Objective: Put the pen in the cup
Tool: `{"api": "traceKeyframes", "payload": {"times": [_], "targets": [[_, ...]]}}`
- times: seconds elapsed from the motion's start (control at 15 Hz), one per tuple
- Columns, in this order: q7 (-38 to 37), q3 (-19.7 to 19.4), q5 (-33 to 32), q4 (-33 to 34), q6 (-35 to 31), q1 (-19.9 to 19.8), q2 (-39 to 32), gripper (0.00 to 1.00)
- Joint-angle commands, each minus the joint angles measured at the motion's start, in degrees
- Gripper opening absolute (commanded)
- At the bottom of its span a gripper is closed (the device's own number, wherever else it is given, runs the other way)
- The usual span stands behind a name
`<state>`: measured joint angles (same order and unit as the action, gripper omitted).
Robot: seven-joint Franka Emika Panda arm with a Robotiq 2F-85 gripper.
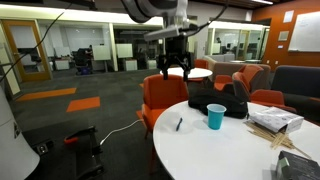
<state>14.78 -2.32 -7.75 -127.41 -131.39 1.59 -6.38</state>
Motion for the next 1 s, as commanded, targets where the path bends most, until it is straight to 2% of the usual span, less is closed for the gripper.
{"api": "traceKeyframes", "payload": {"times": [0.0, 0.33, 0.67, 0.93], "targets": [[6.25, 1.83, -3.04, 10.46, 0.39, -0.79, -12.56, 1.00], [9.93, 4.80, -7.73, 19.61, -1.45, 0.05, -26.26, 1.00], [9.12, 6.84, -7.91, 25.27, -3.40, 0.56, -35.01, 1.00], [8.73, 6.77, -7.88, 29.45, -4.22, 0.70, -40.44, 1.00]]}}
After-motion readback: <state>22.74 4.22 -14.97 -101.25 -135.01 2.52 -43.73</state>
